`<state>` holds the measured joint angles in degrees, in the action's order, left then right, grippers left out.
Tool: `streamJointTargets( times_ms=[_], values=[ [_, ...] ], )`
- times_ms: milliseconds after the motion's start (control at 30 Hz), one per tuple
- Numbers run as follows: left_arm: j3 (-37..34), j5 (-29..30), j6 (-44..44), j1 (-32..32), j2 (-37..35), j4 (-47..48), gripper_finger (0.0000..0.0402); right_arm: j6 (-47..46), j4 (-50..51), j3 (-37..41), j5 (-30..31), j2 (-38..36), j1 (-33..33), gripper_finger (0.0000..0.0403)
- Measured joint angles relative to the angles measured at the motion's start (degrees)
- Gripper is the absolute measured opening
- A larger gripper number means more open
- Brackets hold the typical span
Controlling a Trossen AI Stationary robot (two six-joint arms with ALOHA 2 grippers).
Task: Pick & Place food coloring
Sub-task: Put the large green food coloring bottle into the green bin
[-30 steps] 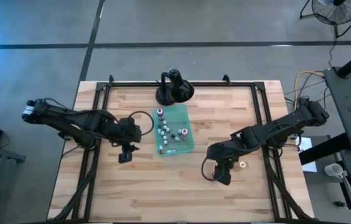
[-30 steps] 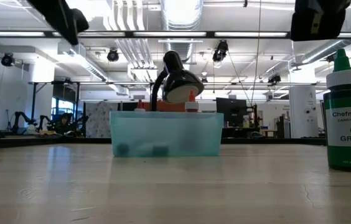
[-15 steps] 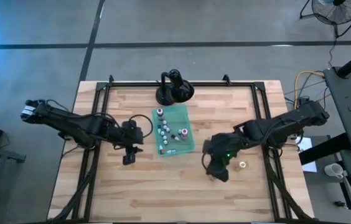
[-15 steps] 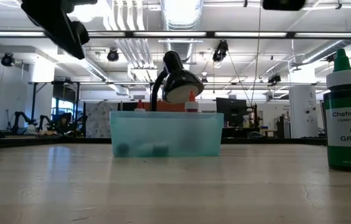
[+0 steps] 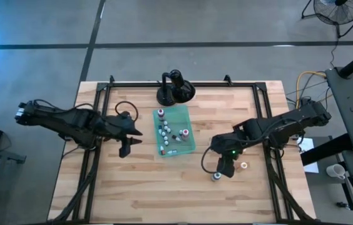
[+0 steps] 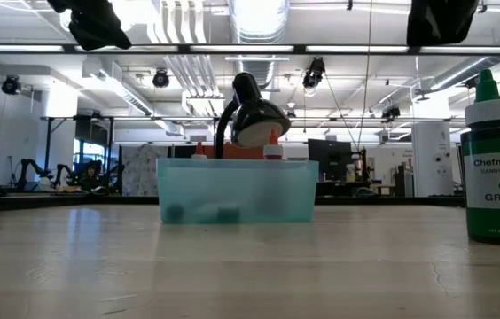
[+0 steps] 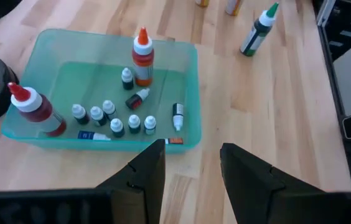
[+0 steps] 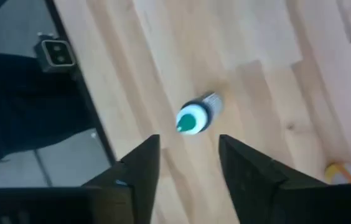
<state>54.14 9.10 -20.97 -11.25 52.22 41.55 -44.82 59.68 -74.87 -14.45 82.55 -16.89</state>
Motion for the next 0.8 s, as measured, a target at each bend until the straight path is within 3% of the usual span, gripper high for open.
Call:
streamJointTargets(
  times_ms=[367,633,800],
  values=[
    [-0.05,1.36,0.37,0.06,-0.73,0.05,0.0126,7.2,-0.02,4.24,2.68,0.04,-6.0,0.0266],
    [-0.05,3.7,0.52,0.39,-0.73,0.05,0.0126,13.26,-1.55,7.01,12.07,0.06,-11.73,0.0277],
    [-0.05,4.42,0.55,1.01,-0.73,0.05,0.0126,13.95,-11.19,11.27,11.26,0.06,-11.78,0.0277]
  ],
)
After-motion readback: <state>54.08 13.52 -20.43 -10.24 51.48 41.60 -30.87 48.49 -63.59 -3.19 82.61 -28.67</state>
